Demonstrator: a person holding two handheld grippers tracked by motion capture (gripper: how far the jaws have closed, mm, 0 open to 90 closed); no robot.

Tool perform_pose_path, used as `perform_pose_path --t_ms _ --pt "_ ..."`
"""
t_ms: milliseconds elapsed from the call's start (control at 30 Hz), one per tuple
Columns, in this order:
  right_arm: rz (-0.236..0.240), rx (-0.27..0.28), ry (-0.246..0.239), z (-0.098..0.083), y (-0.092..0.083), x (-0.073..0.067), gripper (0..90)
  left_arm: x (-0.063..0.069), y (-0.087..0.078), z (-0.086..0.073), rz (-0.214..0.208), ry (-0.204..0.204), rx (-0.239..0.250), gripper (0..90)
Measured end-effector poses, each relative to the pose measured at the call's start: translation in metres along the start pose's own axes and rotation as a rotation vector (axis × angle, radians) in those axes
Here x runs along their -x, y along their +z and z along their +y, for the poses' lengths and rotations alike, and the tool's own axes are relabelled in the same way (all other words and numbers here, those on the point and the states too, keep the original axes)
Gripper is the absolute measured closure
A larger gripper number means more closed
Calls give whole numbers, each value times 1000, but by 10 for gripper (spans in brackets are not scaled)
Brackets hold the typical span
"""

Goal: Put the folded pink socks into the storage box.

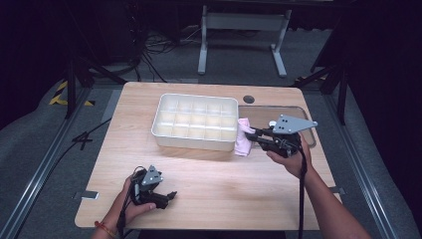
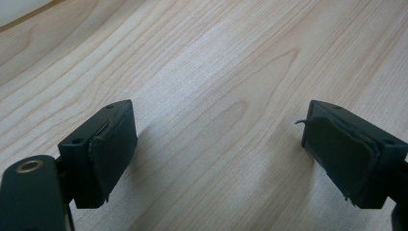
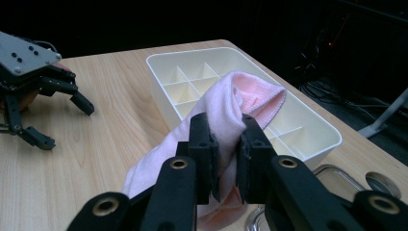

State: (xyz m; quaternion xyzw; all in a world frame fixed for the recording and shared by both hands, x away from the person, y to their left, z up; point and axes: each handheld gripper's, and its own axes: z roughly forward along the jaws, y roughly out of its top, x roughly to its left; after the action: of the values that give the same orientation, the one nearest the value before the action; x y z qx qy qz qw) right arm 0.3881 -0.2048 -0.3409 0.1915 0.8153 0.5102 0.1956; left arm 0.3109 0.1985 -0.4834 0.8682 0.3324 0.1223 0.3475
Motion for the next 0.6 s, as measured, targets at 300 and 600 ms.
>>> perform_pose_path --t_ms 300,600 --pt "-12 -1 -6 12 14 8 792 0 0 0 0 0 0 124" --pt "-25 -8 -9 22 29 14 792 0 0 0 1 -1 1 123"
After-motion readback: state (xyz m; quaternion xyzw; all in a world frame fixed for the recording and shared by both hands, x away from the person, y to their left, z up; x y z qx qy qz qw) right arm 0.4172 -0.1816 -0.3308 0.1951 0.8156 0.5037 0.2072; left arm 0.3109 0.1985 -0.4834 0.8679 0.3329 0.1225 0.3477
